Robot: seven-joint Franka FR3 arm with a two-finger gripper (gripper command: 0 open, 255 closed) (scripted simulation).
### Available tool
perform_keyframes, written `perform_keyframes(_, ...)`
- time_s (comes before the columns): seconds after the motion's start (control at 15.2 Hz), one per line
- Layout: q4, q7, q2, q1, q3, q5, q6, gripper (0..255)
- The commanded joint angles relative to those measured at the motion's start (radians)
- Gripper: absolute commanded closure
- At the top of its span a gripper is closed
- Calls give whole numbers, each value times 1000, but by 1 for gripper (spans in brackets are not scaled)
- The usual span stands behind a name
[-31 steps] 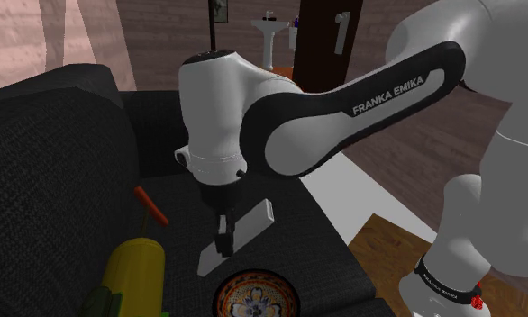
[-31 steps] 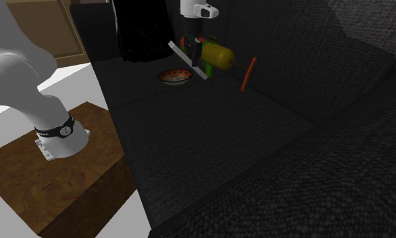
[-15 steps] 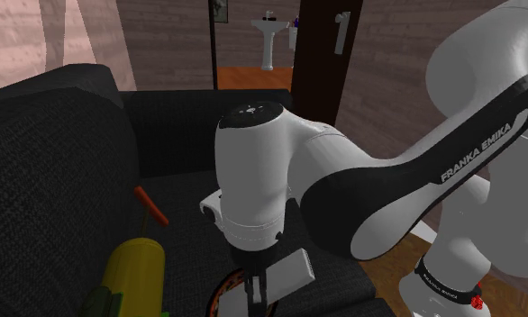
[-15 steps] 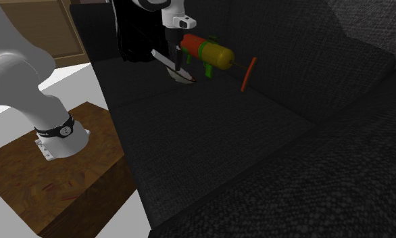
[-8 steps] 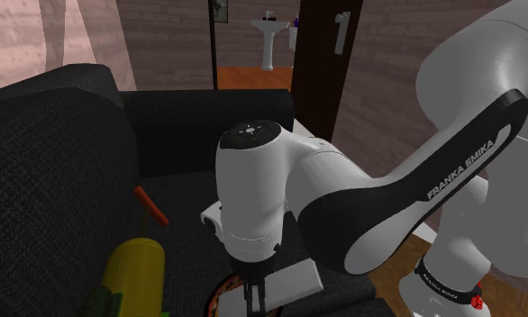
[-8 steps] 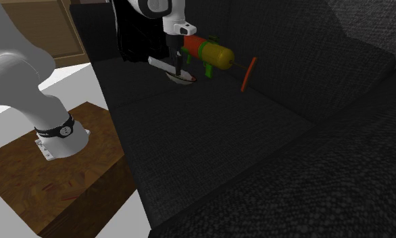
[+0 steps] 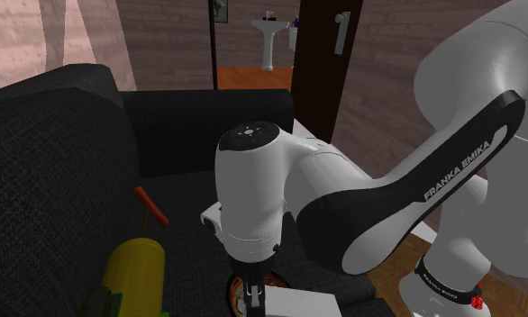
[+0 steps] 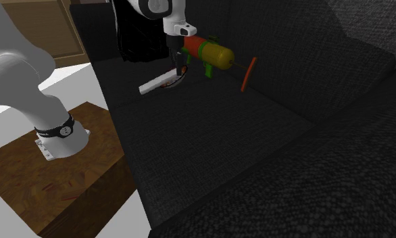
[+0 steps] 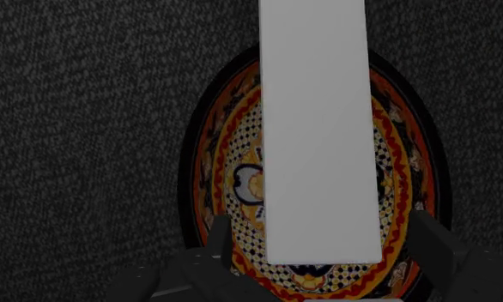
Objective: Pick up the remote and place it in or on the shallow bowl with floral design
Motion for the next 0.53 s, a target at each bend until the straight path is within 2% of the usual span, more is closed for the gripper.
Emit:
perform_keyframes(0.0, 0, 0, 1, 0, 0, 0, 0, 0)
perform_keyframes(0.07, -2, 1, -2, 1, 1, 1, 0, 0)
perform_keyframes(0.33, 78, -16, -52, -3, -3, 24, -126, 0)
perform_keyframes(0.46, 78, -16, -52, -3, -3, 24, -126, 0)
